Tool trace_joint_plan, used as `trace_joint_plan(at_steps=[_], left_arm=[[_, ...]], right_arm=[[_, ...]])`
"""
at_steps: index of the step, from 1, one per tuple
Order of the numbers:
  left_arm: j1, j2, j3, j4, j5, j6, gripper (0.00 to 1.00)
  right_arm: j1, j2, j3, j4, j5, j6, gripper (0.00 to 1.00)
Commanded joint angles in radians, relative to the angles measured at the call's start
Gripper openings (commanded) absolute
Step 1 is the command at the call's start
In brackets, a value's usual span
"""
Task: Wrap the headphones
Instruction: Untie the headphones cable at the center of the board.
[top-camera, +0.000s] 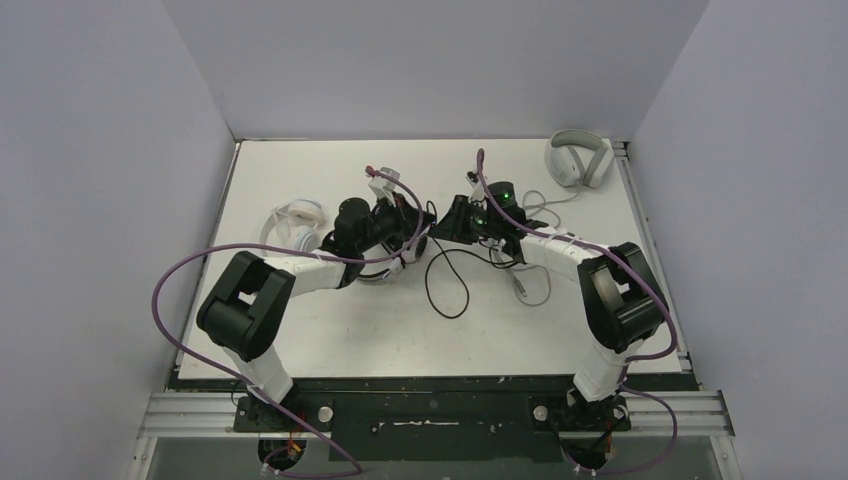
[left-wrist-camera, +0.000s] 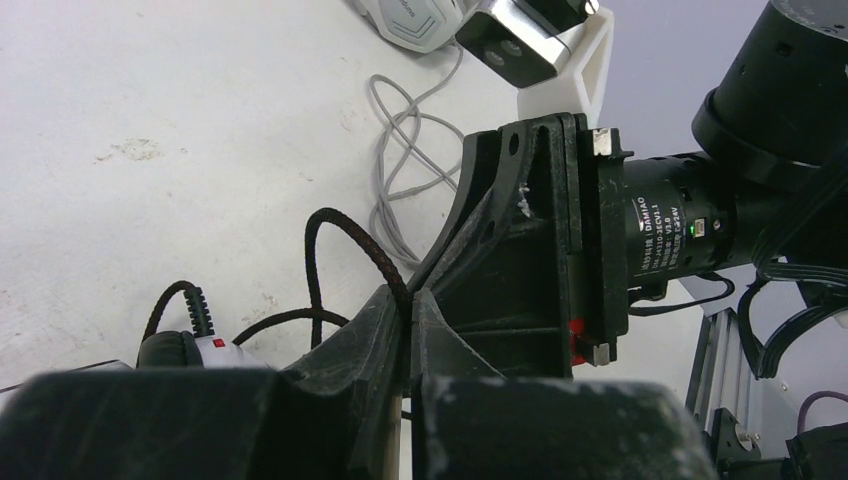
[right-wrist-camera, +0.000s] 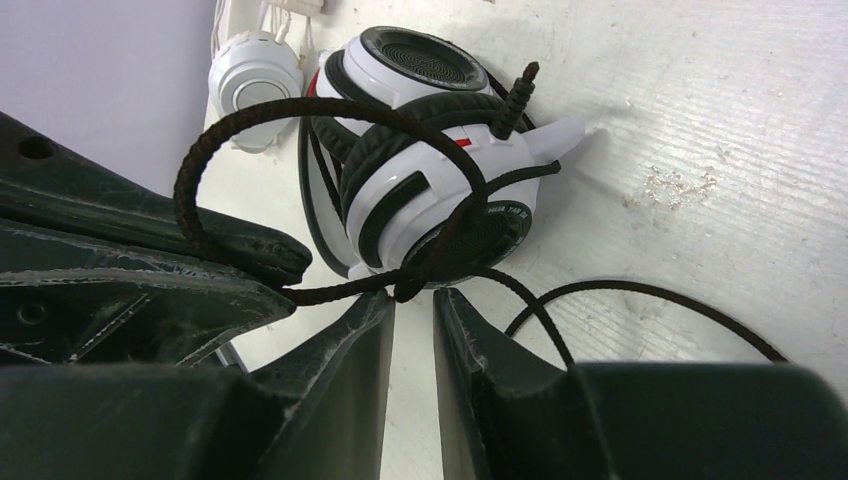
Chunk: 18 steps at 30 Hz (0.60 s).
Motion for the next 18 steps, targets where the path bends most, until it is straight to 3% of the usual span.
trace_joint_plan(at_steps=[1, 12, 18], left_arm=[[0.007, -0.049, -0.006, 0.086, 0.003, -0.035, 0.0], [0.032, -0.162, 0.088, -0.154, -0.022, -0.091, 0.0], [0.095, -0.188, 0.174, -0.319, -0.014, -0.154, 0.0]], right_arm=[[-0.004, -0.004, 0.032, 0.082, 0.0, 0.009, 0.21], [-0.021, -0.011, -0.033, 0.073, 0.017, -0.018, 0.0], [-0.024, -0.019, -0.069, 0.05, 0.019, -0.042, 0.0]])
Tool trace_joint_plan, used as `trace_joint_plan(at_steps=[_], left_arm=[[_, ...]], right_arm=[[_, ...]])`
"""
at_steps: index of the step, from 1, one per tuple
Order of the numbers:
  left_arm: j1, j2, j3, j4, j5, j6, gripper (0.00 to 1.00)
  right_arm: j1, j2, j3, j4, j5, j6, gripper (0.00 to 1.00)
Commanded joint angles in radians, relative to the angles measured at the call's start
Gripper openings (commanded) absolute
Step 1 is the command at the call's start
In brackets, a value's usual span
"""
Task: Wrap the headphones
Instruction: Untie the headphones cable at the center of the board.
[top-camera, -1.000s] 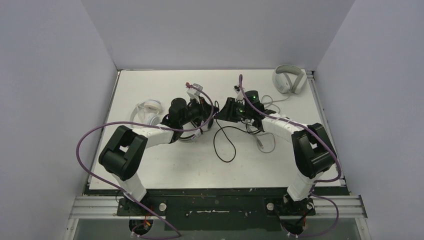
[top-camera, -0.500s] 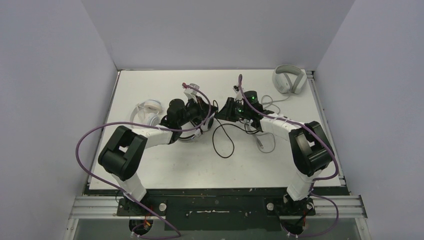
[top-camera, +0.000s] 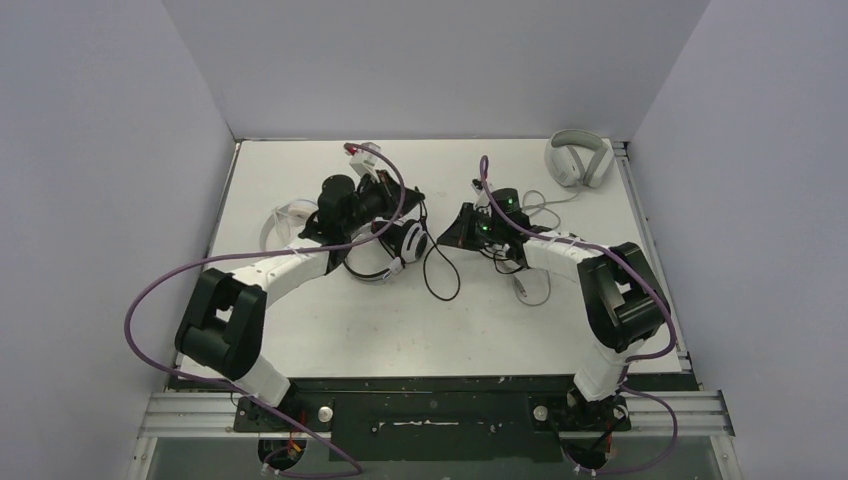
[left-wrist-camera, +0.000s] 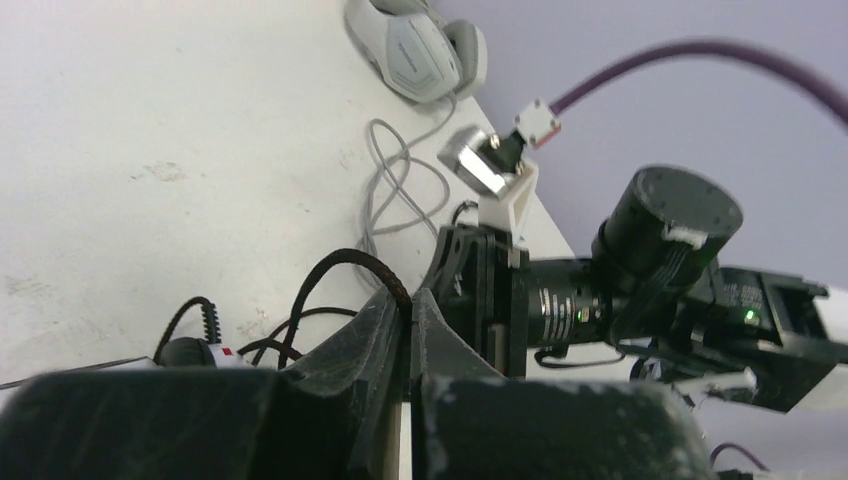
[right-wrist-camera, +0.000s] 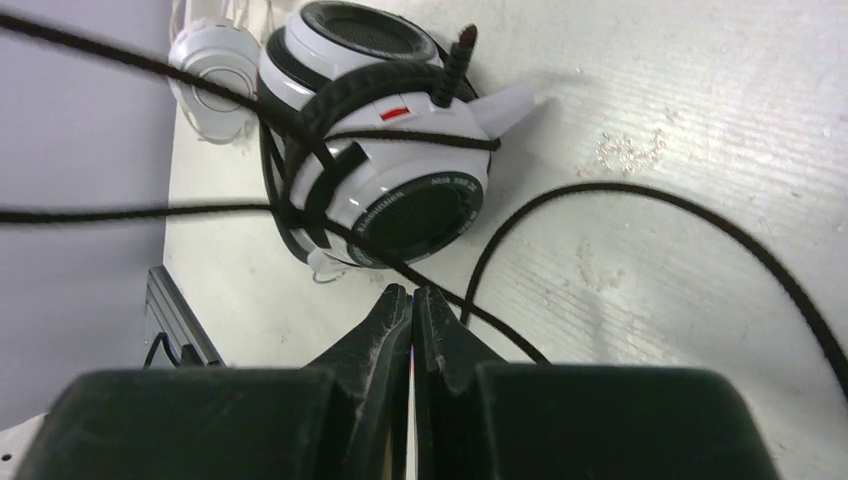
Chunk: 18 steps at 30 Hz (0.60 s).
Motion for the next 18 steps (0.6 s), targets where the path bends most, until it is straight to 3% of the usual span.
trace_joint_plan(at_steps=[1, 4, 7, 9, 11, 18], left_arm=[[0.062, -0.058, 0.095, -0.111, -0.001, -0.058, 0.0], [0.124, -0.06, 0.112, -0.155, 0.024, -0.106, 0.0], [0.184, -0.045, 0.1, -0.102, 0.108, -0.17, 0.0], [0.187, -0.034, 0.102, -0.107, 0.133, -0.173, 0.0], [0.183, -0.036, 0.07, -0.072, 0.136, -0.182, 0.0], [0.177, -0.049, -0.02, 0.037, 0.156, -0.241, 0.0]], right_arm=[[-0.006, -0.022, -0.029, 0.027, 0.017, -0.032, 0.0], [-0.005, -0.028, -0.043, 0.022, 0.018, -0.039, 0.0], [-0.003, -0.035, -0.047, 0.032, 0.008, -0.046, 0.01], [-0.004, -0.051, -0.044, 0.043, -0.002, -0.058, 0.16], [-0.006, -0.071, -0.038, 0.06, 0.009, -0.062, 0.25], [0.026, -0.037, 0.089, 0.049, 0.039, -0.038, 0.43]])
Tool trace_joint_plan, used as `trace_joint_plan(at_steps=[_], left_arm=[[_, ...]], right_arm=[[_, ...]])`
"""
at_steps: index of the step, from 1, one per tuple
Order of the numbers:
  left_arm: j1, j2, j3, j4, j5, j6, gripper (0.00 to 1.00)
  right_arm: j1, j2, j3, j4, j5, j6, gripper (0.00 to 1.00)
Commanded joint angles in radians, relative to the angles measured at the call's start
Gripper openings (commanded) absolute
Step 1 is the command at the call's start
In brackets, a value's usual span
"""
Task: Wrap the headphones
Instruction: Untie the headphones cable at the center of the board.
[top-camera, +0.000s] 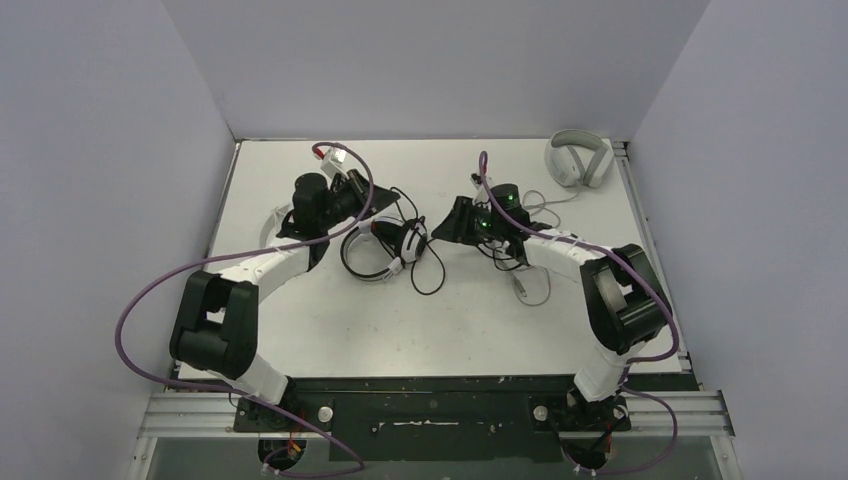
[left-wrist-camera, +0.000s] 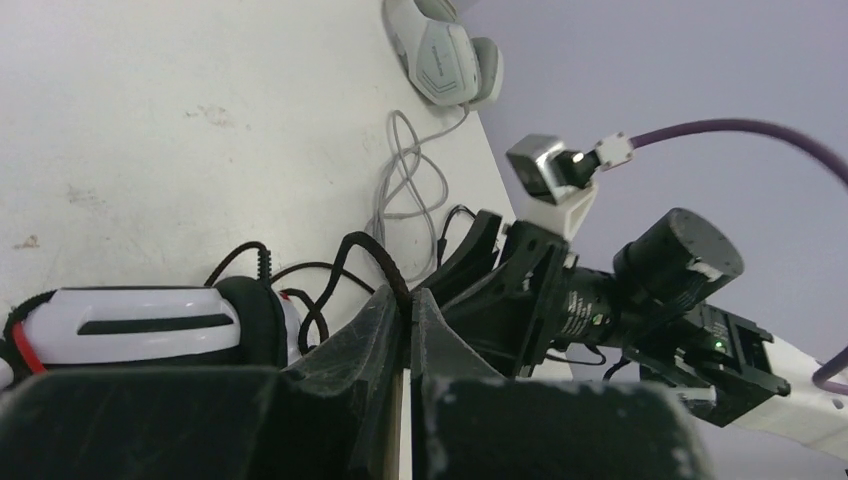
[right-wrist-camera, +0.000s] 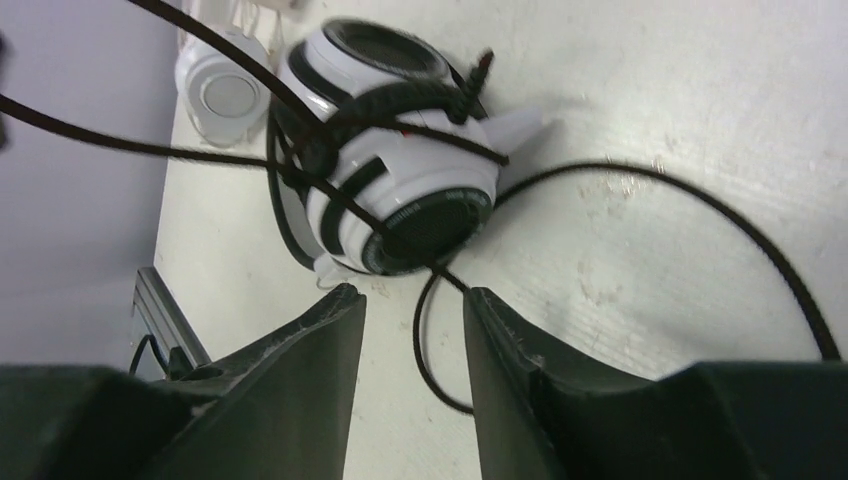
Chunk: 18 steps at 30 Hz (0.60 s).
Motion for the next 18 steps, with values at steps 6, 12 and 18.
trace_joint_plan(at_steps=[6, 12, 18], left_arm=[[-0.034, -0.02, -0.039, 0.153, 0.045, -0.065, 0.0], [-0.062, 0.011, -0.045, 0.221, 0.05, -0.106, 0.0], [-0.082, 0.031, -0.041, 0.277, 0.048, -0.139, 0.0]], right_arm=[[0.073, 0.034, 0.206, 0.003, 0.106, -0.005, 0.5], [0.084, 0.087, 0.253, -0.031, 0.144, 0.022, 0.44], [0.086, 0.124, 0.279, -0.063, 0.154, 0.031, 0.35]])
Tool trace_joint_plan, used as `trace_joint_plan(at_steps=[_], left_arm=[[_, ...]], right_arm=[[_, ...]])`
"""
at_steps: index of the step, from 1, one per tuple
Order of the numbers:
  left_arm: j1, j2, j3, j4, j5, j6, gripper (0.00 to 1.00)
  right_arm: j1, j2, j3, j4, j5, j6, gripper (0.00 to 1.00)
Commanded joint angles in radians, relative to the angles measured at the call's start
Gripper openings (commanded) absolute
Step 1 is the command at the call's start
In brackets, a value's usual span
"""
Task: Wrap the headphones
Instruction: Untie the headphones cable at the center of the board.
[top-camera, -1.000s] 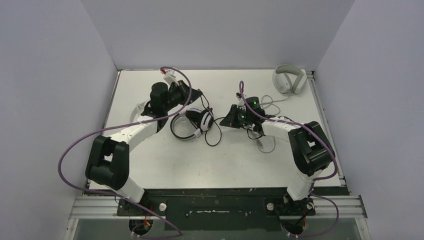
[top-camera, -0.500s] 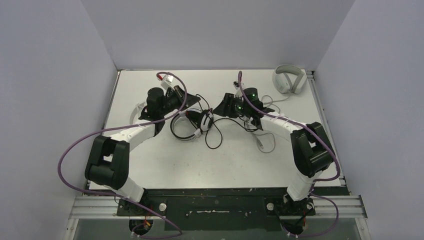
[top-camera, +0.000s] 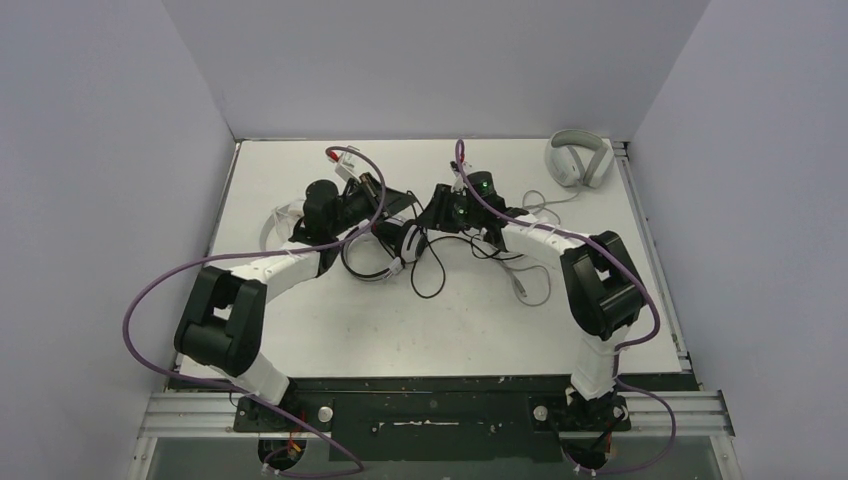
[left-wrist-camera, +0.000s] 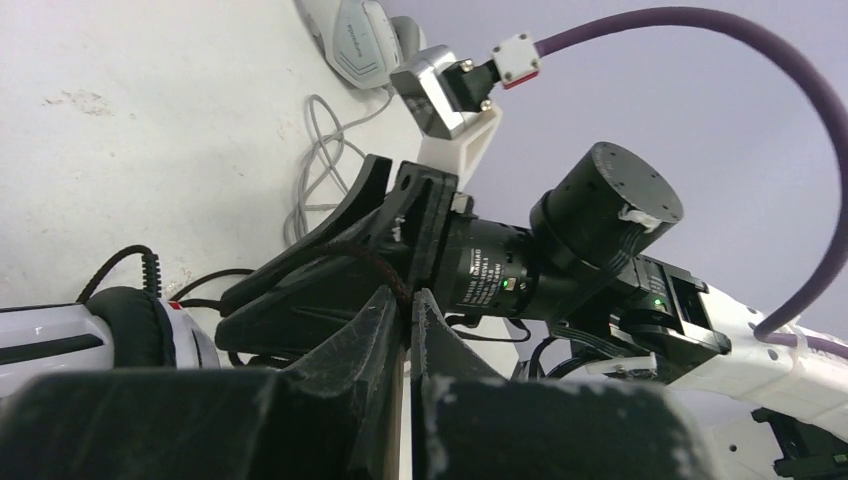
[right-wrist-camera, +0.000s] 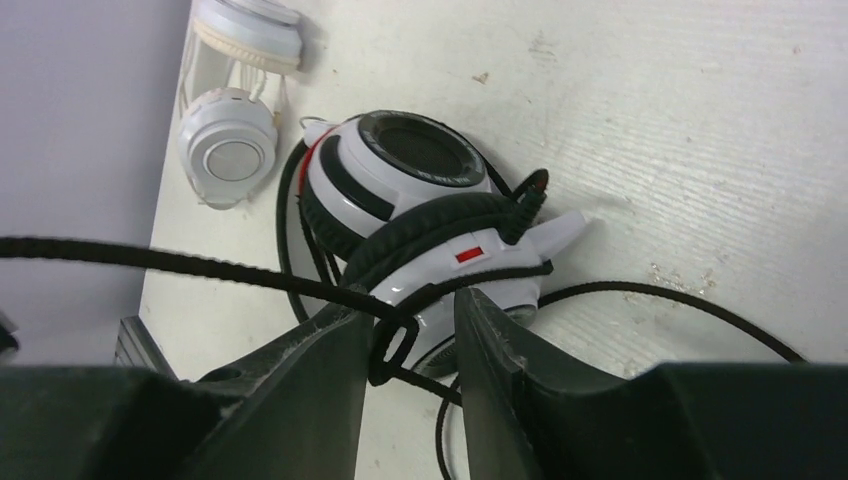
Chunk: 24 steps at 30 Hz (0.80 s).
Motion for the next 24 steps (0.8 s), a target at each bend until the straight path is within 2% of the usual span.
trace_joint_plan(at_steps=[1, 3, 9, 12, 19, 20, 23, 24], left_arm=[[-0.014, 0.014, 0.012, 0.11, 0.013, -0.022, 0.0], [-0.016, 0.021, 0.015, 0.109, 0.013, -0.018, 0.0], [-0.016, 0.034, 0.067, 0.01, -0.02, 0.089, 0.0], [-0.004, 0.058, 0.141, -0.104, -0.034, 0.155, 0.0], [0.039, 0.128, 0.364, -0.393, -0.042, 0.293, 0.0], [0.043, 0.14, 0.391, -0.432, -0.052, 0.317, 0.03], [0.053, 0.136, 0.422, -0.529, -0.078, 0.354, 0.28], [0.052, 0.118, 0.41, -0.543, -0.09, 0.364, 0.33]], right_arm=[[0.001, 0.001, 0.033, -0.003, 0.025, 0.016, 0.33], [0.0, -0.002, 0.025, -0.006, 0.014, 0.015, 0.22], [-0.029, -0.056, -0.06, -0.005, 0.005, 0.001, 0.11], [-0.069, -0.068, -0.108, 0.013, -0.015, -0.004, 0.0], [-0.106, -0.048, -0.144, 0.02, -0.063, -0.027, 0.0], [-0.107, -0.041, -0.141, 0.021, -0.071, -0.027, 0.0], [-0.116, -0.024, -0.127, 0.027, -0.096, -0.016, 0.0], [-0.119, -0.021, -0.125, 0.035, -0.103, -0.009, 0.0]])
